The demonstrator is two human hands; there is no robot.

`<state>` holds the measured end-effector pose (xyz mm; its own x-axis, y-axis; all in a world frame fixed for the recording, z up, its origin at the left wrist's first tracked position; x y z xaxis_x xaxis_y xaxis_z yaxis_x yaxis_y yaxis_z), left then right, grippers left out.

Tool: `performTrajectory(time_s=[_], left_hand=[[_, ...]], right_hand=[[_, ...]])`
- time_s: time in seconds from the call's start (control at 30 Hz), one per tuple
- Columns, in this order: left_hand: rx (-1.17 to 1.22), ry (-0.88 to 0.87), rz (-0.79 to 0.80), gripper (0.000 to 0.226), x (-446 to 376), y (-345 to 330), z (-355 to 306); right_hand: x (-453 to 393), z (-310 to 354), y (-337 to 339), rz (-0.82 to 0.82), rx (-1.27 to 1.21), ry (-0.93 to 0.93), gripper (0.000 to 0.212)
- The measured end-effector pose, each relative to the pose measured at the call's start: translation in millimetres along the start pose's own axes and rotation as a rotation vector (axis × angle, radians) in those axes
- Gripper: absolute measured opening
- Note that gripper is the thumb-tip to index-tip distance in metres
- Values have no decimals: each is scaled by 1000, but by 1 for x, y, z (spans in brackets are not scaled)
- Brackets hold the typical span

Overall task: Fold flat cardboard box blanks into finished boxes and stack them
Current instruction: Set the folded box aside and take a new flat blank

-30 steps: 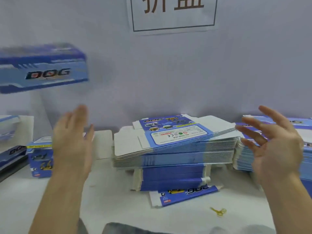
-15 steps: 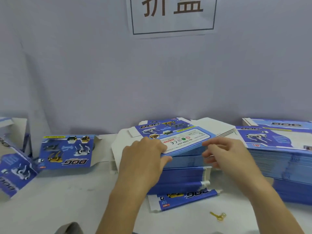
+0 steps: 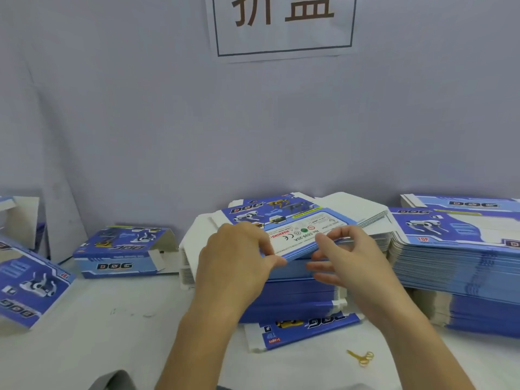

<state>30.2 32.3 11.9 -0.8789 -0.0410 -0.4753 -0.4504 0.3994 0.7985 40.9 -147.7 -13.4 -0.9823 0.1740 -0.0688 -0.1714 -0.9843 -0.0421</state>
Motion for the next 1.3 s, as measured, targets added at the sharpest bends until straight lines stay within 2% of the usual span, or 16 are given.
performTrajectory(time_s=[0.03, 0.1, 0.17, 0.33, 0.63, 0.77, 0.83, 0.97, 1.3], left_hand=[[32, 16, 58, 25, -1, -1, 5], [4, 22, 162, 45, -3, -5, 13], [-40, 41, 209, 54, -3, -6, 16], [-108, -37, 154, 30, -4, 7, 15], [-170, -102, 155, 56, 0, 5, 7], [-96, -90, 141, 47, 0, 8, 10], [-100, -104, 141, 41, 0, 9, 11], [-147, -125, 145, 46, 1, 8, 9], [-186, -148, 174, 52, 2, 8, 5]], right_hand=[[0, -1, 0, 3, 12, -3, 14], [-1, -3, 1, 12, 10, -5, 12], [-1, -4, 1, 19, 3, -6, 11], [-3, -9, 0, 1, -127, -28, 17], [-7, -29, -6, -37, -580, -95, 46], [-9, -36, -7, -40, -698, -133, 58], [-9, -39, -7, -33, -728, -147, 56], [-11, -41, -3, 0, -704, -152, 40], [-14, -41, -1, 41, -703, -132, 41]])
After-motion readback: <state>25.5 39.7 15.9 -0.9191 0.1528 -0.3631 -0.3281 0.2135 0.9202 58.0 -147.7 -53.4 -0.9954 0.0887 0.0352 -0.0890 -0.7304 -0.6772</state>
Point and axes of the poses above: each hand's wrist, its own x-axis away from the middle knuckle, its own y-axis out of the back of the hand, z = x × y, the point moved 4 cm from there along -x, towards the middle knuckle, and after that the axes turned 4 degrees about -x, right-handed, at the moved point
